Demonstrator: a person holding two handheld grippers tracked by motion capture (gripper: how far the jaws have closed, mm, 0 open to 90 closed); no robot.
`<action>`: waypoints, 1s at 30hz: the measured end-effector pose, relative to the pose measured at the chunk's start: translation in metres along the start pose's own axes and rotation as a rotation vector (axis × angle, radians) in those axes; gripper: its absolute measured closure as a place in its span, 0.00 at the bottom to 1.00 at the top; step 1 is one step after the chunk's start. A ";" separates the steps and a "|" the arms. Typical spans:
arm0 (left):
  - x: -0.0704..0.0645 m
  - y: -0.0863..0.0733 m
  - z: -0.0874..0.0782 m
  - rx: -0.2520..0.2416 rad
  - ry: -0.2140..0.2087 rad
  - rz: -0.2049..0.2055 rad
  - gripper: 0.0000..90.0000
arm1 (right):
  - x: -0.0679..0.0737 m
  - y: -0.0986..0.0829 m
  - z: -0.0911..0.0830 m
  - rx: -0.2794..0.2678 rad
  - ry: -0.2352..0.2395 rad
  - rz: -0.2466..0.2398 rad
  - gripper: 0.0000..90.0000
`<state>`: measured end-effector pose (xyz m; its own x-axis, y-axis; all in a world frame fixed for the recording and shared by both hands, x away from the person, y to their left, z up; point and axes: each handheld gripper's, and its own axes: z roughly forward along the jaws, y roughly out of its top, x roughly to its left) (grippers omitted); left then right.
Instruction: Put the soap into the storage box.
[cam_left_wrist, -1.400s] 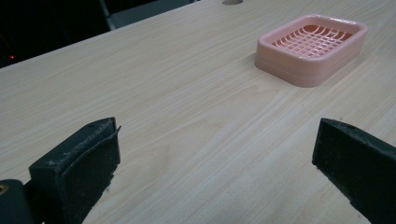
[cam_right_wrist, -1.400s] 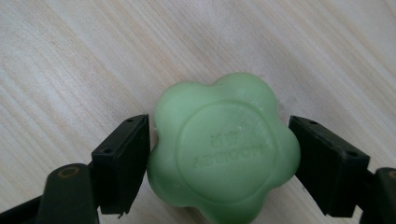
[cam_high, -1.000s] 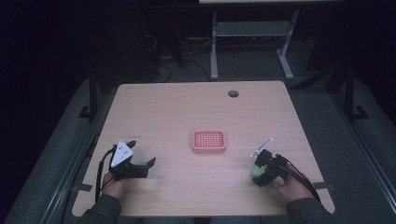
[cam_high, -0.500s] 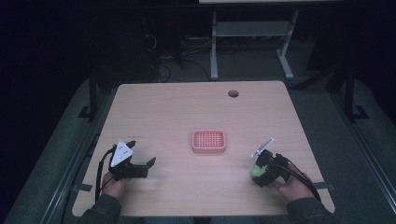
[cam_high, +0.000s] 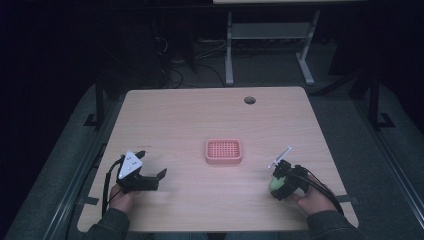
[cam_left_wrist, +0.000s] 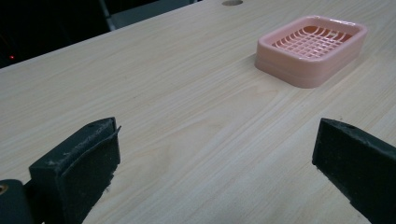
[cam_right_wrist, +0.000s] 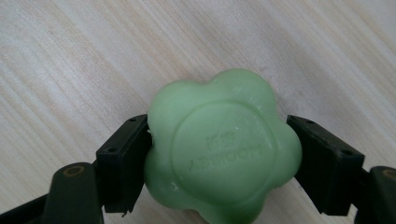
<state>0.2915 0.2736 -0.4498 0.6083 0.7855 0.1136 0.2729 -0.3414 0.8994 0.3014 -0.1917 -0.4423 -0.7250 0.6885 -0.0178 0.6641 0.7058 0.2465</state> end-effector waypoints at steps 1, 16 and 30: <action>0.000 0.000 0.000 0.000 0.000 0.003 0.00 | 0.000 0.000 0.000 0.002 -0.002 0.001 0.27; 0.000 0.000 0.000 0.000 -0.002 0.002 0.00 | -0.001 0.001 0.004 0.004 0.009 0.008 0.27; 0.000 0.000 0.000 -0.002 0.000 -0.001 0.00 | -0.001 -0.001 -0.001 -0.054 0.052 -0.039 0.28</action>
<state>0.2916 0.2736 -0.4498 0.6076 0.7862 0.1126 0.2723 -0.3394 0.9004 0.3018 -0.1933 -0.4419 -0.7592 0.6505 0.0213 0.6257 0.7205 0.2989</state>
